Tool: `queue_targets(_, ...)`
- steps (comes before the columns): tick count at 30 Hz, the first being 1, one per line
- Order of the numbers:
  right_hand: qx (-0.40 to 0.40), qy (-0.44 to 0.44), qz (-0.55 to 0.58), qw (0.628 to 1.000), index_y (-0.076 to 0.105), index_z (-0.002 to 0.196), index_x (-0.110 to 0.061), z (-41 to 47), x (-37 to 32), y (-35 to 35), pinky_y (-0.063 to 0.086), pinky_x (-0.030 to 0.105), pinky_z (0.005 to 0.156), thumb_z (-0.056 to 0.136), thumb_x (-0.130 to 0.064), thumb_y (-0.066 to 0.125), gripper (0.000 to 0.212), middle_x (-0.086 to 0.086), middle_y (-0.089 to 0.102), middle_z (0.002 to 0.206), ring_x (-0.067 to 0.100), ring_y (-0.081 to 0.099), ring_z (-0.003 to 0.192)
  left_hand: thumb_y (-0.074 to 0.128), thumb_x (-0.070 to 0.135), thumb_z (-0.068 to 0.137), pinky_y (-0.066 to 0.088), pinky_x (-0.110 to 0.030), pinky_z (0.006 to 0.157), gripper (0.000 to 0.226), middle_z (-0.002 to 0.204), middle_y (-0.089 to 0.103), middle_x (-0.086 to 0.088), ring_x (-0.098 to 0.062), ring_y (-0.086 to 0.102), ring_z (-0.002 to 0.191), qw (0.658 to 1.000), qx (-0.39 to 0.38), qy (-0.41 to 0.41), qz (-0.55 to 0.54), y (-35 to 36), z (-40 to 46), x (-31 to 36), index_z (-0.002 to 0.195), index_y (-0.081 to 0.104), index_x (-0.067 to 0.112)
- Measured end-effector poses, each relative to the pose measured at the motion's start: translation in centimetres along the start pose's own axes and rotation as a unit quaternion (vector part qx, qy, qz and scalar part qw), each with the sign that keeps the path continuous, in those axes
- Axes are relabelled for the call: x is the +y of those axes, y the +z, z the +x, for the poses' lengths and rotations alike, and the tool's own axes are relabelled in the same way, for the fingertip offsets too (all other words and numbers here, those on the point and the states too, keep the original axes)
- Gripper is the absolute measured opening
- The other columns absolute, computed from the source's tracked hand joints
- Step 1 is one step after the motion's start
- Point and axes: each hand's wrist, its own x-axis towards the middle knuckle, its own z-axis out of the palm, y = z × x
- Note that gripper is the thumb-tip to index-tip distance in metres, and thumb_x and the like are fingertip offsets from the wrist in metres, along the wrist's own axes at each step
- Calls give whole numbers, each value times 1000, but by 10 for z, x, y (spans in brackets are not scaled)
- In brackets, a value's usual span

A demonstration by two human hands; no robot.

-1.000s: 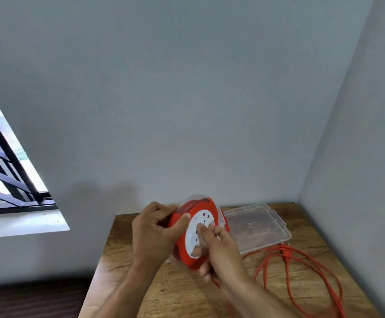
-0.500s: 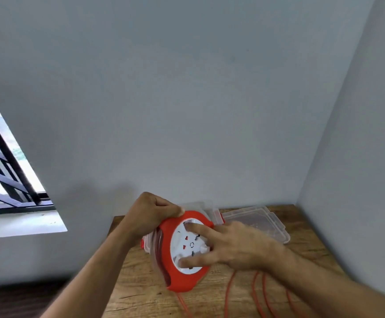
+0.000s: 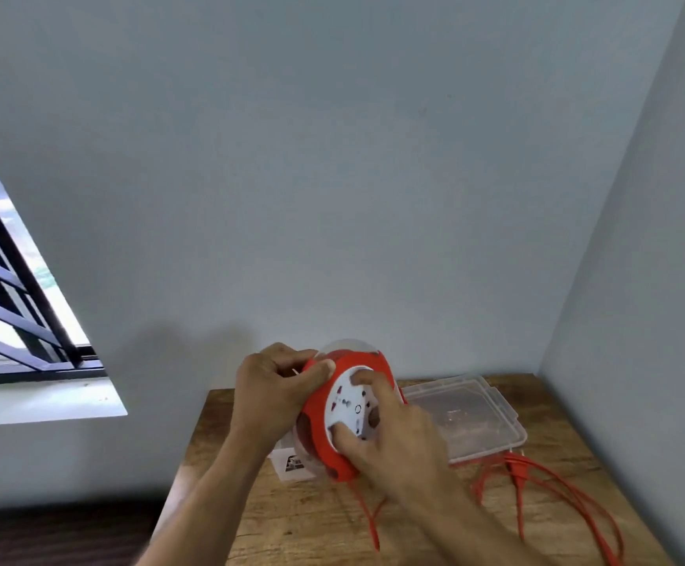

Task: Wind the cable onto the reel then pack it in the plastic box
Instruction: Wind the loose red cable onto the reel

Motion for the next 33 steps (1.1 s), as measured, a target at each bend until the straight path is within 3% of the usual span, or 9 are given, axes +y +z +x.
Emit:
queue_targets(3,-48,208,262,941,44,118,-38,-8,-19,11,59,35,58,79,-55,64,48,-2,73,87,14,69,67,90,28,67,55,-20,58,14,69,70,0,-9,69,66,998,12,39,55,5,-8,-4,73,81,37)
queue_targets(8,-156,453,533,697,66,109,-4,-10,-25,9,37,20,36,98,-50,56,48,9,69,65,12,54,39,91,22,69,51,-12,56,17,70,67,-1,-13,66,74,991,1,63,117,12,-17,-15,84,84,22)
queue_targets(10,-172,430,516,721,63,109,-6,-9,-19,0,38,19,35,100,-45,57,40,9,74,71,13,54,38,90,22,70,51,-11,56,14,70,69,-1,-13,68,75,995,21,29,94,9,-16,-17,83,84,22)
queue_targets(13,-159,304,355,870,60,106,-17,-13,-2,-14,44,23,39,99,-37,60,21,5,77,74,15,59,42,88,26,72,56,-18,59,8,72,75,4,-11,73,69,998,21,-26,54,4,-12,-15,76,82,31)
queue_targets(16,-63,-21,3,998,58,117,-37,-19,29,-20,60,32,65,93,-39,64,25,-12,72,111,8,69,73,86,28,75,64,-36,70,3,73,77,10,-15,76,70,996,-1,-69,50,-1,-8,-11,73,85,26)
queue_targets(19,-108,-360,-183,908,47,135,-44,-13,53,-23,58,32,49,83,-24,76,62,8,52,147,19,70,72,85,26,76,65,-40,73,5,71,80,6,-18,78,70,993,-51,-88,62,-4,-4,-4,72,86,24)
queue_targets(21,-135,-450,-215,856,39,142,-47,-4,53,-28,56,31,44,89,-18,68,67,16,46,147,23,68,70,83,24,77,66,-37,71,6,71,81,1,-17,79,68,986,-102,-104,83,-4,-3,3,72,85,22)
queue_targets(27,-107,-513,-248,815,38,142,-46,6,50,-24,50,31,40,98,-33,48,47,12,58,104,24,61,53,83,26,77,65,-32,69,4,74,81,5,-11,78,67,976,-157,-71,131,5,-4,7,73,85,25)
queue_targets(33,42,-140,-81,986,43,133,-44,-3,34,-10,53,30,48,77,-60,59,61,-4,74,81,17,69,60,89,29,70,57,-22,63,11,74,75,6,-7,72,67,1000,-2,15,25,13,-13,-2,73,83,38)
